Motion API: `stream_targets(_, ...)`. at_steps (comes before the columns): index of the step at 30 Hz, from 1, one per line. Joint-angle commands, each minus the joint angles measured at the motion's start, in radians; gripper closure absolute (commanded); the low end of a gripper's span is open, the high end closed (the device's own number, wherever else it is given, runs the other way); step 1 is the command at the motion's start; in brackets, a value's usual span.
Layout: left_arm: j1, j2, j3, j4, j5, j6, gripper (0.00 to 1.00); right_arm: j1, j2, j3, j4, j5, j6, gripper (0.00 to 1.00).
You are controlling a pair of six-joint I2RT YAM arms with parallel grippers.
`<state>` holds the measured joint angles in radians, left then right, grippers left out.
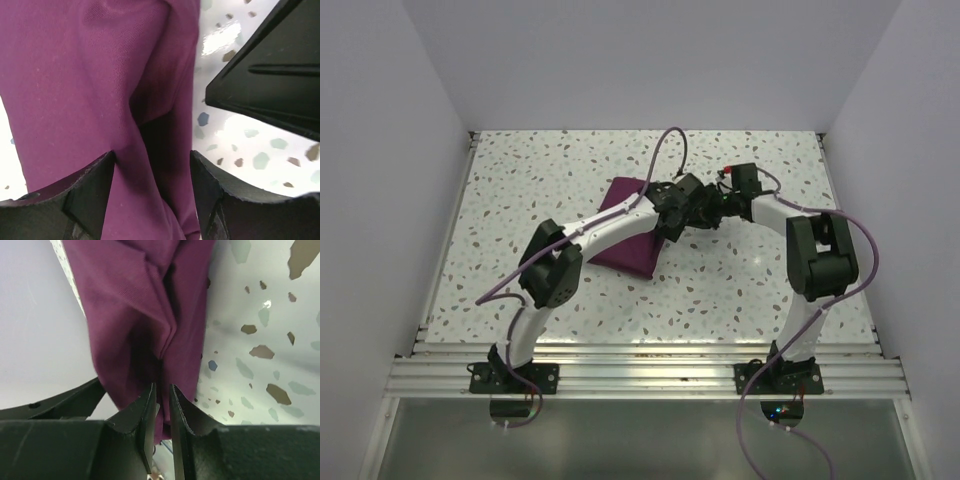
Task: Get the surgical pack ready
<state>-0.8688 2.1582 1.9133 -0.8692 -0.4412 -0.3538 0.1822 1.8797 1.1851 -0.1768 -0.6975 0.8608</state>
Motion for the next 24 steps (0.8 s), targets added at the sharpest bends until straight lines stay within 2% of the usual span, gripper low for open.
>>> stream_targets(1, 0.014, 0.015, 0.067, -0.025, -0.086, 0.021, 0.35, 0.0, 0.041, 0.039, 0.069, -0.051, 0.046, 0.79)
stream_targets(6, 0.033, 0.045, 0.098, -0.034, -0.097, 0.024, 0.38, 0.002, 0.064, 0.048, 0.112, -0.069, 0.081, 0.82)
stream_targets(8, 0.048, 0.046, 0.095, -0.034, -0.085, 0.022, 0.46, 0.005, 0.079, 0.06, 0.115, -0.074, 0.089, 0.82)
stream_targets(9, 0.051, 0.046, 0.093, -0.034, -0.079, 0.019, 0.54, 0.007, 0.084, 0.065, 0.122, -0.08, 0.096, 0.82)
stream_targets(11, 0.063, 0.034, 0.081, -0.025, -0.053, 0.019, 0.62, 0.016, 0.094, 0.08, 0.126, -0.08, 0.104, 0.84)
stream_targets(12, 0.065, 0.029, 0.079, -0.016, -0.045, 0.022, 0.71, 0.019, 0.101, 0.087, 0.129, -0.079, 0.109, 0.84)
stream_targets(15, 0.068, 0.014, 0.073, -0.008, -0.01, 0.03, 0.86, 0.034, 0.125, 0.107, 0.141, -0.074, 0.128, 0.85)
stream_targets(18, 0.068, -0.004, 0.064, 0.004, 0.038, 0.038, 0.96, 0.051, 0.153, 0.122, 0.163, -0.068, 0.155, 0.87)
stream_targets(20, 0.068, -0.018, 0.056, 0.013, 0.055, 0.047, 1.0, 0.062, 0.163, 0.133, 0.165, -0.054, 0.156, 0.88)
stream_targets(24, 0.067, -0.044, 0.03, 0.039, 0.117, 0.067, 1.0, 0.076, 0.191, 0.137, 0.226, -0.016, 0.191, 0.94)
